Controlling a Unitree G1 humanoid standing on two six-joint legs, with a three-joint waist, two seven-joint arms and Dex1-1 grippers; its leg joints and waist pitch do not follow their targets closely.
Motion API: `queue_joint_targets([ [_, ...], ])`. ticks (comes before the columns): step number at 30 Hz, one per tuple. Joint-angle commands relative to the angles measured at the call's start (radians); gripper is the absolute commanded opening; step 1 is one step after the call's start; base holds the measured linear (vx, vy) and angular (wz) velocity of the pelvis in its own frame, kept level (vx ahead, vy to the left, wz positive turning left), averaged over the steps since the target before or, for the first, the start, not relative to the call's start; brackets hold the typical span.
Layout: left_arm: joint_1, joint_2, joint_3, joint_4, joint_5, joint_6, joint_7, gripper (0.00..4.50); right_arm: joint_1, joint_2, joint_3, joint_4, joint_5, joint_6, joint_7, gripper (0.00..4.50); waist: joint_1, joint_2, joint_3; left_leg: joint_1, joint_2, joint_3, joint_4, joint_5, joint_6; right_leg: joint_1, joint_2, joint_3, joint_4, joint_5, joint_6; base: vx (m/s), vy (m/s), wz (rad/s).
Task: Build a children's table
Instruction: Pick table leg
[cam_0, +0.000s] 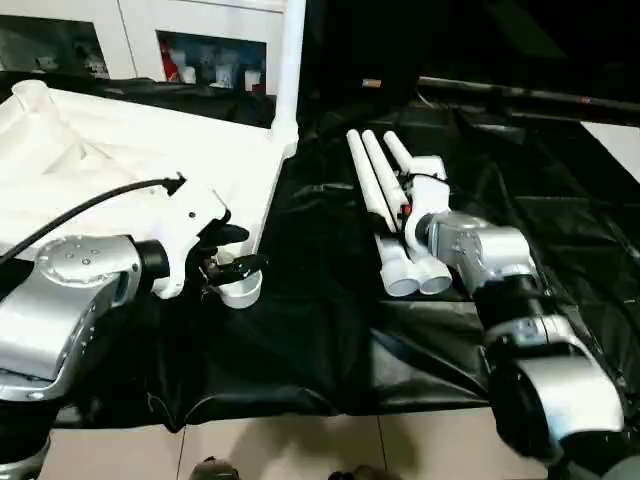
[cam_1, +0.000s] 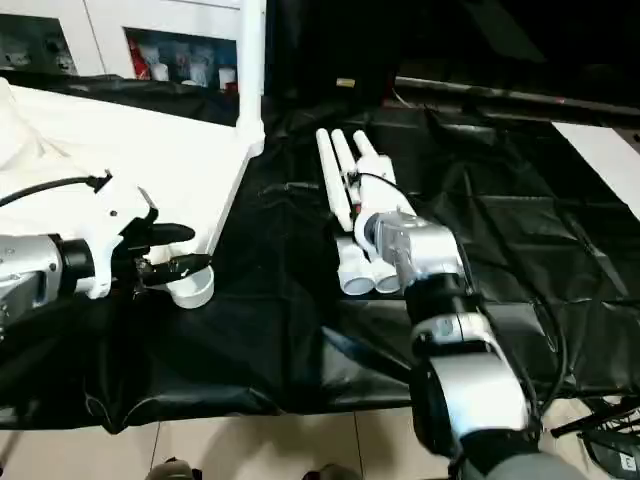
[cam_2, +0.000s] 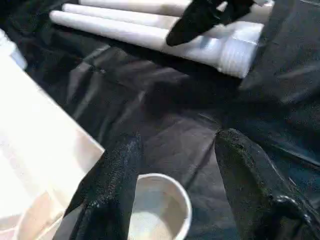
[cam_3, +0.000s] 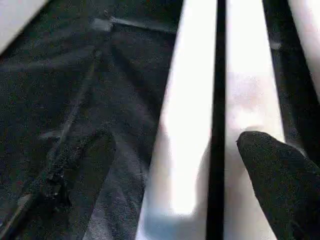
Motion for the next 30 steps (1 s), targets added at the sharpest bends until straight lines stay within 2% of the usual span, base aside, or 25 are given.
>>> queue_joint_targets([
  [1,-0.006,0.016,-0.014,-0.009,-0.012,-0.012,-0.022,2.65,-0.019,-0.013,-0.021,0.028,0.002,0.014,-0.015,4.41,0.004,0.032,-0.076,0.004,-0.006,0.012,-0.06,-0.067,-0.063,0.058,-0.057,0.043,-0.052,0.067,-0.183,0.0,0.0,0.0],
  [5,-0.007,0.025,-0.015,-0.007,-0.019,-0.014,-0.026,2.65,-0.042,-0.006,-0.026,0.074,0.024,0.031,0.022,4.41,0.003,0.032,-0.078,0.003,-0.006,0.012,-0.059,-0.061,-0.059,0.061,-0.056,0.043,-0.05,0.087,-0.188,0.0,0.0,0.0],
  [9,-0.009,0.031,-0.021,-0.002,-0.022,-0.023,-0.028,2.65,-0.06,0.003,-0.038,0.133,0.045,0.048,0.055,4.41,0.004,0.031,-0.077,0.003,-0.004,0.012,-0.059,-0.074,-0.06,0.06,-0.058,0.042,-0.051,0.069,-0.194,0.0,0.0,0.0],
  [15,-0.014,0.031,-0.026,-0.004,-0.027,-0.027,-0.024,2.65,-0.079,0.011,-0.023,0.192,0.028,0.01,0.065,4.41,0.01,0.027,-0.077,0.003,-0.003,0.013,-0.059,-0.058,-0.059,0.059,-0.059,0.042,-0.049,0.074,-0.198,0.0,0.0,0.0],
  [16,-0.012,0.03,-0.027,-0.006,-0.027,-0.029,-0.023,2.65,-0.087,0.012,-0.019,0.203,0.024,0.004,0.067,4.41,0.01,0.02,-0.077,0.002,-0.003,0.014,-0.059,-0.056,-0.057,0.059,-0.058,0.042,-0.05,0.072,-0.197,0.0,0.0,0.0],
  [17,-0.012,0.03,-0.027,-0.007,-0.027,-0.029,-0.023,2.65,-0.089,0.012,-0.019,0.206,0.023,0.004,0.068,4.41,0.013,0.024,-0.077,0.003,-0.003,0.014,-0.059,-0.056,-0.058,0.059,-0.058,0.042,-0.049,0.067,-0.195,0.0,0.0,0.0],
  [20,-0.008,0.028,-0.027,-0.011,-0.027,-0.032,-0.019,2.65,-0.103,0.015,-0.003,0.245,0.017,-0.001,0.082,4.41,0.014,0.019,-0.076,0.003,-0.002,0.014,-0.059,-0.063,-0.058,0.058,-0.061,0.042,-0.051,0.046,-0.188,0.0,0.0,0.0],
  [21,-0.007,0.028,-0.027,-0.012,-0.028,-0.032,-0.018,2.65,-0.106,0.016,-0.001,0.257,0.016,-0.001,0.084,4.41,0.014,0.022,-0.077,0.004,-0.002,0.014,-0.059,-0.063,-0.06,0.057,-0.06,0.042,-0.05,0.046,-0.189,0.0,0.0,0.0],
  [22,-0.006,0.027,-0.028,-0.014,-0.029,-0.032,-0.016,2.65,-0.109,0.018,0.005,0.277,0.01,-0.003,0.084,4.41,0.013,0.017,-0.078,0.002,-0.002,0.014,-0.058,-0.055,-0.058,0.058,-0.06,0.042,-0.048,0.052,-0.19,0.0,0.0,0.0],
  [23,-0.005,0.027,-0.028,-0.015,-0.03,-0.033,-0.014,2.65,-0.111,0.019,0.009,0.29,0.005,-0.004,0.085,4.25,0.014,0.018,-0.078,0.002,-0.003,0.014,-0.058,-0.054,-0.058,0.058,-0.06,0.042,-0.049,0.053,-0.19,0.0,0.0,0.0],
  [24,-0.005,0.026,-0.029,-0.018,-0.033,-0.032,-0.012,2.65,-0.112,0.02,0.012,0.303,-0.001,-0.006,0.082,4.14,0.013,0.011,-0.077,0.001,-0.003,0.015,-0.058,-0.053,-0.056,0.058,-0.06,0.042,-0.05,0.05,-0.188,0.0,0.0,0.0],
  [26,-0.002,0.024,-0.027,-0.025,-0.04,-0.027,-0.007,2.65,-0.113,0.021,0.012,0.322,-0.005,-0.002,0.075,4.05,0.013,0.01,-0.077,0.001,-0.002,0.015,-0.058,-0.05,-0.058,0.058,-0.061,0.042,-0.049,0.042,-0.184,0.0,0.0,0.0],
  [27,-0.002,0.024,-0.027,-0.025,-0.04,-0.027,-0.007,2.65,-0.113,0.021,0.012,0.323,-0.005,-0.002,0.074,4.0,0.015,0.013,-0.077,0.002,-0.002,0.014,-0.058,-0.05,-0.061,0.057,-0.061,0.042,-0.049,0.042,-0.181,0.0,0.0,0.0],
  [28,-0.002,0.023,-0.026,-0.026,-0.041,-0.024,-0.005,2.65,-0.115,0.022,0.011,0.329,-0.006,0.001,0.074,3.77,0.014,0.012,-0.077,0.001,-0.002,0.014,-0.058,-0.05,-0.061,0.057,-0.06,0.042,-0.049,0.044,-0.179,0.0,0.0,0.0],
  [29,-0.002,0.023,-0.026,-0.026,-0.042,-0.023,-0.004,2.65,-0.116,0.022,0.012,0.339,-0.008,0.001,0.074,3.77,0.013,0.007,-0.077,0.002,-0.002,0.015,-0.059,-0.052,-0.061,0.057,-0.06,0.042,-0.05,0.042,-0.177,0.0,0.0,0.0],
  [30,-0.003,0.022,-0.025,-0.024,-0.041,-0.024,-0.001,2.65,-0.117,0.022,0.015,0.348,-0.011,0.004,0.075,3.71,0.014,0.008,-0.078,0.002,-0.002,0.014,-0.059,-0.056,-0.063,0.056,-0.06,0.041,-0.049,0.035,-0.176,0.0,0.0,0.0],
])
